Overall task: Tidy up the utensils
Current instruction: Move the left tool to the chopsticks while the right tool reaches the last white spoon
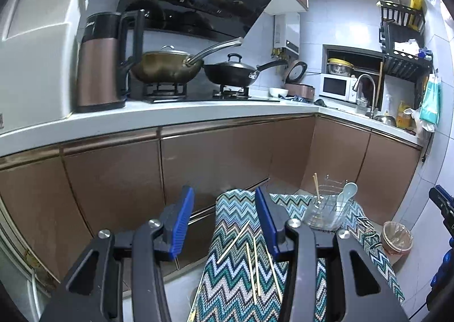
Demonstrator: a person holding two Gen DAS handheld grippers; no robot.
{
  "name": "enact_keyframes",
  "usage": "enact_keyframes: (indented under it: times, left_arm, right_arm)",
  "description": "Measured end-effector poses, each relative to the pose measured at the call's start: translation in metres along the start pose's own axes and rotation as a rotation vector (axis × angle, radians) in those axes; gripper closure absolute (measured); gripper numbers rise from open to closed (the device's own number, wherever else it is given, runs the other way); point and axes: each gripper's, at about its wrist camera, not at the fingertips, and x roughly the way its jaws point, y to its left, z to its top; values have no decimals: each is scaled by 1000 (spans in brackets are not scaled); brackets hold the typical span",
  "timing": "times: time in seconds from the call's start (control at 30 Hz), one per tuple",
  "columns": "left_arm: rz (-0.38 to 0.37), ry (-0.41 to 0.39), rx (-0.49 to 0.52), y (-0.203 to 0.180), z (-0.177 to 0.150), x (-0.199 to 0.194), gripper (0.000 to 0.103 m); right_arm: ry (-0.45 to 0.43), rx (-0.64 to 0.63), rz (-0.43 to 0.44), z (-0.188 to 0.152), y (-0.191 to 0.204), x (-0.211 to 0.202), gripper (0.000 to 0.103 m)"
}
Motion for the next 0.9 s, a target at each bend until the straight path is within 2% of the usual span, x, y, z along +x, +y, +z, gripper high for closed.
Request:
enact_keyframes:
  times: [0.13, 0.3, 0.4, 0.5, 0.7, 0.9]
  left_arm:
    - [-14, 47, -15, 6, -9, 9, 60]
    - [-44, 159, 1, -2, -29, 40, 60]
    - [-79, 259, 4, -10, -40, 70, 60]
    - [-112, 390, 6, -19, -57, 110, 60]
    - [-148, 611, -36, -29, -93, 191, 61]
    - [-144, 757, -52, -39, -118, 261, 61]
  right_arm:
    - [17, -5, 8, -4, 1, 5, 70]
    - [62, -12, 37, -14, 3, 20, 70]
    - [112, -10, 68, -23, 2, 36, 70]
    - [175, -9, 92, -38, 0, 58, 70]
    - [331, 6, 137, -79, -7, 111, 70]
    - [476, 44, 223, -114, -16, 162, 70]
